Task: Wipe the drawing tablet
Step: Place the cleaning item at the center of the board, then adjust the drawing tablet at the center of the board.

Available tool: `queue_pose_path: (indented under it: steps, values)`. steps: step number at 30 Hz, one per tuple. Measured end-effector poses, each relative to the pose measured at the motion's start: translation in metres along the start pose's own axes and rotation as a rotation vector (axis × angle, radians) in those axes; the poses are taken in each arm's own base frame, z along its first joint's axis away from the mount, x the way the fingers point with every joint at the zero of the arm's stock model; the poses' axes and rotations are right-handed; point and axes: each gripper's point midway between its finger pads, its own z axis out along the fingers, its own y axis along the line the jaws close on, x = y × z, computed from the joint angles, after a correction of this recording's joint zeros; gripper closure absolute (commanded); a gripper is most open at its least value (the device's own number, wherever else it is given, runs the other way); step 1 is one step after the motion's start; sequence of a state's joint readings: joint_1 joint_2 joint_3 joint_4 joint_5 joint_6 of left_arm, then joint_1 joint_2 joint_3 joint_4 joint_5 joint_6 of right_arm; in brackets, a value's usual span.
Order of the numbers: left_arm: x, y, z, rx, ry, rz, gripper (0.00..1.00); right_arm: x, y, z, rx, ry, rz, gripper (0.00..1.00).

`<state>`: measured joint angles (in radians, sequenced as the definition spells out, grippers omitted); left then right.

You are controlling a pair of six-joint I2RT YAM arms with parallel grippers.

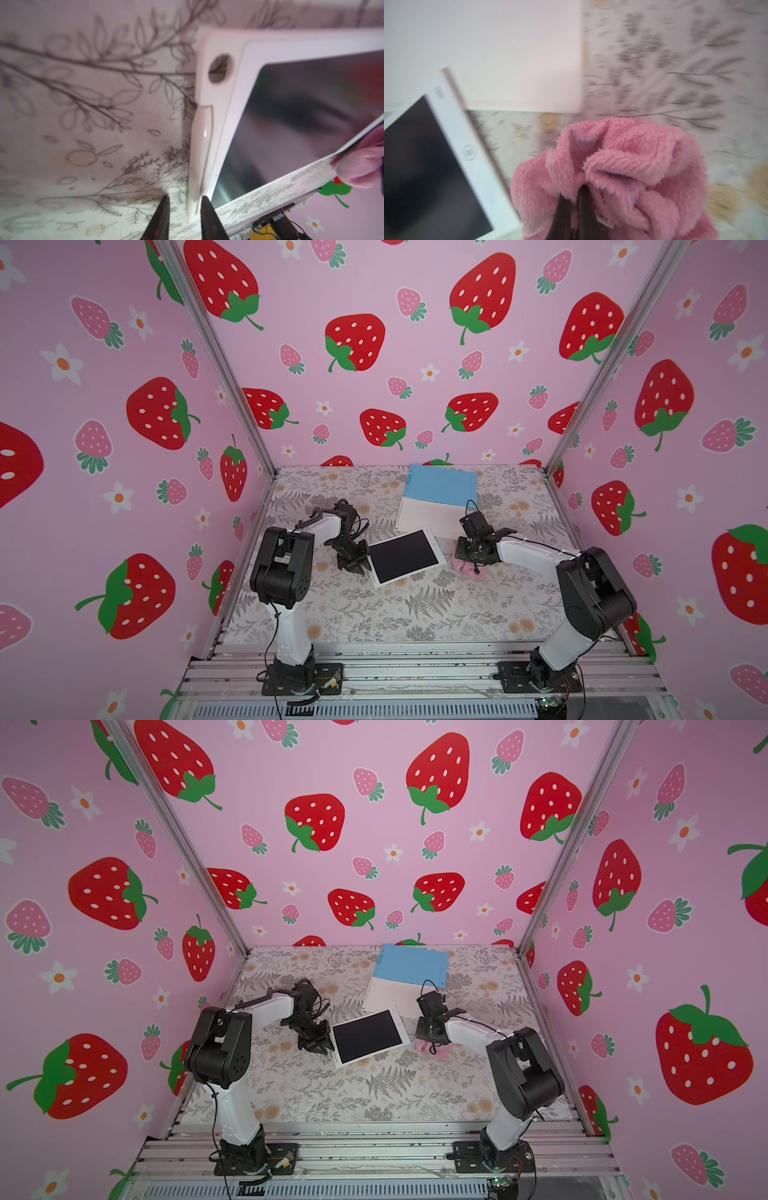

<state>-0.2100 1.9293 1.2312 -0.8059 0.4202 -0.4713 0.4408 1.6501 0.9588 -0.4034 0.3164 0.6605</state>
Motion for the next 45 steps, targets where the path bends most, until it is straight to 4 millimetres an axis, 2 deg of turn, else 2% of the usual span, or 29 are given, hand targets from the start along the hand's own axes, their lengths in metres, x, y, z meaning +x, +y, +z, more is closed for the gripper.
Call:
queue_pose_path:
  steps: [4, 8, 13, 17, 25, 30, 32, 34, 39, 40, 41, 42, 43, 45]
  values:
    - [-0.009, 0.007, -0.007, -0.055, -0.047, 0.009, 0.53, -0.002, -0.055, 0.003, 0.095, 0.049, 0.122, 0.78]
    - [-0.016, 0.009, -0.011, -0.083, -0.081, 0.007, 0.47, 0.001, -0.079, 0.002, 0.136, 0.091, 0.166, 0.62]
    - [-0.021, 0.012, -0.016, -0.100, -0.112, -0.005, 0.42, -0.005, -0.084, -0.004, 0.137, 0.116, 0.175, 0.44]
    - [-0.027, 0.010, -0.022, -0.087, -0.133, -0.027, 0.41, -0.023, -0.084, -0.015, 0.132, 0.090, 0.193, 0.38]
    - [-0.049, 0.000, -0.043, -0.010, -0.194, -0.069, 0.37, -0.061, -0.087, -0.064, 0.106, -0.043, 0.235, 0.32]
    - [-0.058, -0.004, -0.061, 0.047, -0.229, -0.096, 0.35, -0.069, -0.089, -0.082, 0.090, -0.086, 0.242, 0.30]
    - [-0.062, -0.006, -0.069, 0.071, -0.246, -0.110, 0.35, -0.069, -0.081, -0.086, 0.058, -0.087, 0.212, 0.33]
    - [-0.067, -0.009, -0.074, 0.094, -0.263, -0.116, 0.34, -0.070, -0.065, -0.089, 0.002, -0.086, 0.174, 0.33]
    - [-0.076, -0.016, -0.071, 0.149, -0.265, -0.136, 0.34, -0.064, 0.011, -0.086, -0.180, -0.031, 0.029, 0.30]
    - [-0.078, -0.017, -0.069, 0.157, -0.262, -0.142, 0.33, -0.060, 0.024, -0.083, -0.202, -0.021, 0.002, 0.27]
    - [-0.080, -0.018, -0.068, 0.164, -0.262, -0.145, 0.32, -0.055, 0.035, -0.081, -0.223, -0.012, -0.022, 0.16]
    - [-0.081, -0.019, -0.068, 0.171, -0.266, -0.149, 0.09, -0.050, 0.043, -0.081, -0.240, -0.007, -0.037, 0.00]
    - [-0.082, -0.019, -0.069, 0.178, -0.275, -0.146, 0.00, -0.046, 0.050, -0.081, -0.255, -0.003, -0.059, 0.01]
    - [-0.083, -0.019, -0.073, 0.197, -0.301, -0.154, 0.00, -0.042, 0.057, -0.084, -0.280, -0.007, -0.087, 0.01]
